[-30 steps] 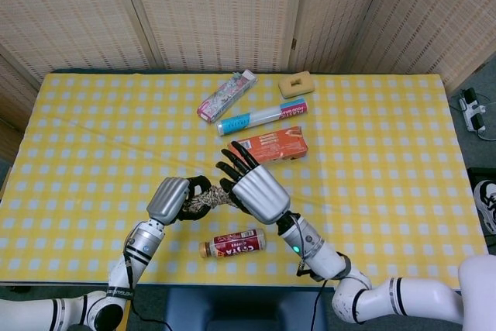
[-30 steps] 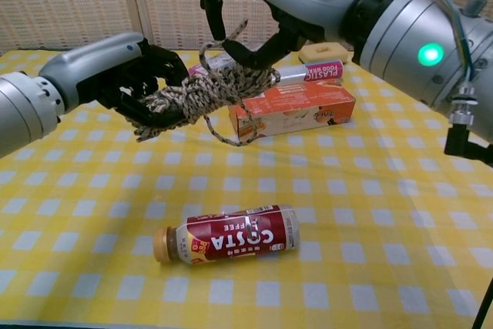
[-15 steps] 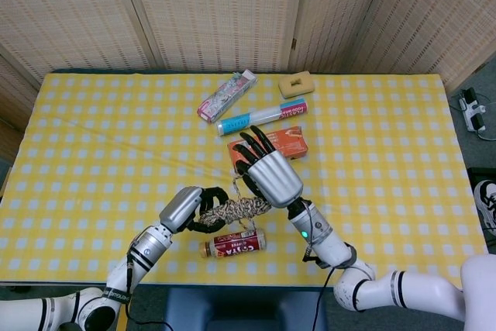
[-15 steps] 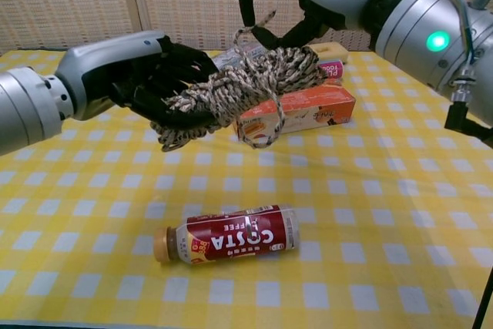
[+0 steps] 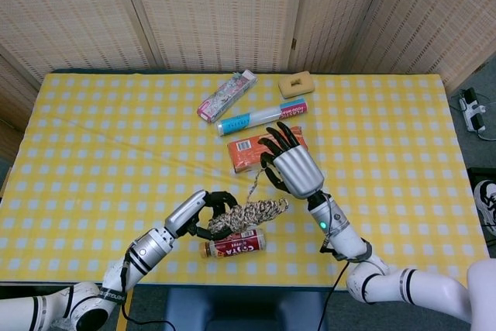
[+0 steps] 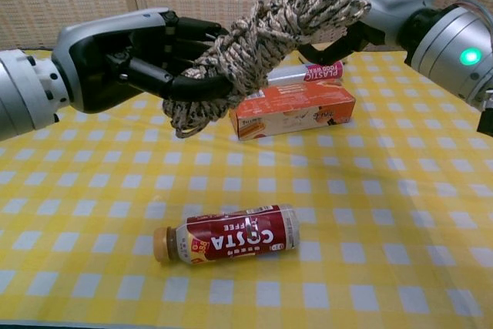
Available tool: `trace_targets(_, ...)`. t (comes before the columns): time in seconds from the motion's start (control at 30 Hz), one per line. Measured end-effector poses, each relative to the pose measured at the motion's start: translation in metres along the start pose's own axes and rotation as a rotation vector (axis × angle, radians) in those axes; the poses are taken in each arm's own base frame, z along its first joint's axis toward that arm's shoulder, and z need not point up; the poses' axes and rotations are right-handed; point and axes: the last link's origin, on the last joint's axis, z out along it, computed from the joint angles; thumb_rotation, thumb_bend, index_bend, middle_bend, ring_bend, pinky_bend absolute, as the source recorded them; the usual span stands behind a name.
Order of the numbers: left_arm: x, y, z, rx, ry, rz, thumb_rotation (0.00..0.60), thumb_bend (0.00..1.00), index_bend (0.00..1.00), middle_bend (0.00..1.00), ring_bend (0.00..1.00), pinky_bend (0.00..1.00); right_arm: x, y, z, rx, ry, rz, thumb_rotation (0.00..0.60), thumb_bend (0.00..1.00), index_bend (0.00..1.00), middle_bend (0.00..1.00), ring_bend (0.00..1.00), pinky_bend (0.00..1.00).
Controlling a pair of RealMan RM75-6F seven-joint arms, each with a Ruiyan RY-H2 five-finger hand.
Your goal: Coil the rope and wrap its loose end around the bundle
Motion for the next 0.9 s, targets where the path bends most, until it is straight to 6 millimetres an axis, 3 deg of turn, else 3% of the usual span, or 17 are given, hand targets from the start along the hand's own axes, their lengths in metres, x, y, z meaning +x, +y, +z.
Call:
trace_targets(0.27, 0.002, 0.007, 0.001, -0.027, 0.002, -0.125, 0.6, 0.66, 0.77, 0.73, 0.68, 0.69, -0.015, 0.002, -0.014, 0.042, -0.004, 0.002, 0.6, 0.57, 0.74, 0.27, 0.11, 0.0)
trace_targets(0.57, 0.016, 0.002, 0.002, -0.017, 0.099, -0.122, 0.6, 0.66, 0.77, 0.73, 0.68, 0.69, -0.022, -0.004, -0.029, 0.072, -0.015, 0.013, 0.6, 0.57, 0.71, 0.26, 0.11, 0.0)
trace_targets(0.63, 0.019, 0.0, 0.002, -0.013, 0.117, -0.095, 0.6, 0.66, 0.77, 0.73, 0.68, 0.69, -0.021, -0.004, -0.031, 0.07, -0.018, 0.02, 0.6, 0.57, 0.62, 0.23, 0.09, 0.0)
trace_targets(0.8, 0.034, -0.006, -0.002, -0.003, 0.176, -0.02, 0.6, 0.66, 0.77, 0.73, 0.67, 0.69, -0.015, -0.004, -0.038, 0.05, -0.024, 0.057, 0.6, 0.53, 0.06, 0.05, 0.04, 0.0)
trace_targets(0.9, 0.04, -0.008, -0.004, 0.003, 0.196, -0.014, 0.6, 0.66, 0.77, 0.74, 0.67, 0.69, -0.008, -0.002, -0.044, 0.029, -0.021, 0.072, 0.6, 0.48, 0.0, 0.01, 0.01, 0.0)
